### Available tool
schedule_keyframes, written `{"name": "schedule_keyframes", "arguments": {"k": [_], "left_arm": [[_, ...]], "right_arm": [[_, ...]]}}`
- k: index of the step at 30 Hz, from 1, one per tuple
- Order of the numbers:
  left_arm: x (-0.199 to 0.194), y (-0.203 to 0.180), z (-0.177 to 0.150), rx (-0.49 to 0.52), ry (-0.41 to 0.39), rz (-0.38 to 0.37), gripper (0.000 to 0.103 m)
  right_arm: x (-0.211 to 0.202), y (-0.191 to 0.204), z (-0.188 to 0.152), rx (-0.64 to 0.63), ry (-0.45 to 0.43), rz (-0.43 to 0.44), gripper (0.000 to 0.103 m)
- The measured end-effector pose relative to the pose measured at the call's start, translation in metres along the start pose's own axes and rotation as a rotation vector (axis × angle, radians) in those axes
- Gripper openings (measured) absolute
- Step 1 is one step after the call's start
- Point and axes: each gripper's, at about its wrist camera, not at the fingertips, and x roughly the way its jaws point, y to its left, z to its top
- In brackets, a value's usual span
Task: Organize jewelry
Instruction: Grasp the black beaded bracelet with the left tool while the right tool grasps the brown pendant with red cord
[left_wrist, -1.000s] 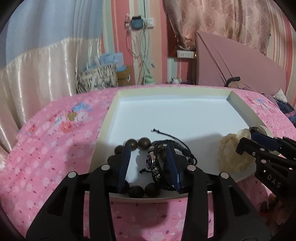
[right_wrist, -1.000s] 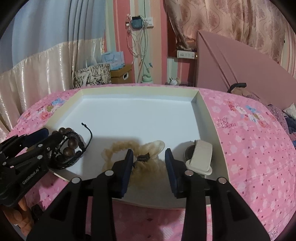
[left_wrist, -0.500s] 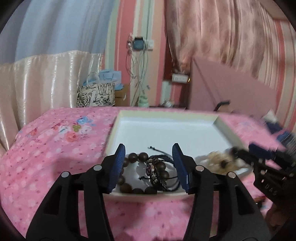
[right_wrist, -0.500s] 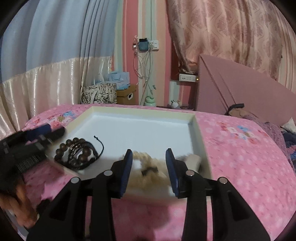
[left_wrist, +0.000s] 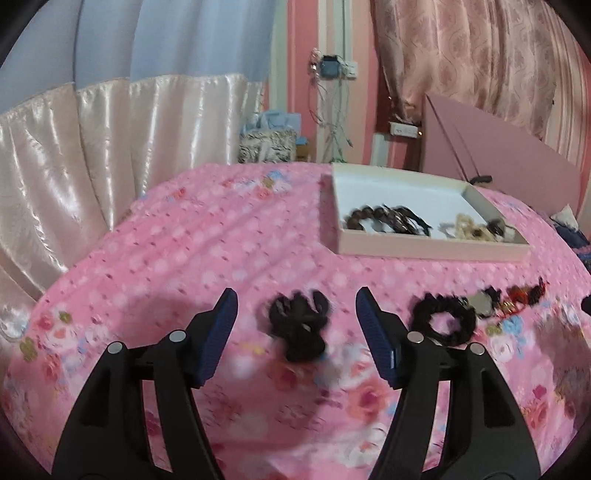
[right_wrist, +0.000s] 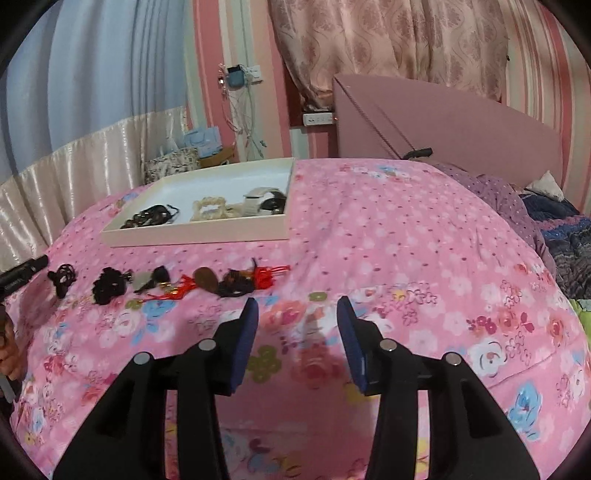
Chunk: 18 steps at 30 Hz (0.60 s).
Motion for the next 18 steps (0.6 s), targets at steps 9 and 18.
{"name": "schedule_keyframes", "arguments": {"k": [9,18], "left_arm": [[0.018,-0.043,-0.001,0.062,0.068,-0.052,0.066],[0.043,-0.064,0.011,0.063,0.108,-0.091,0.066]], "right_arm": [[0.024,0.019,0.003,0.029,0.057,0.041,0.044],[0.058,0.047,0.013,-0.003,0.114,0.111,0.035]]}}
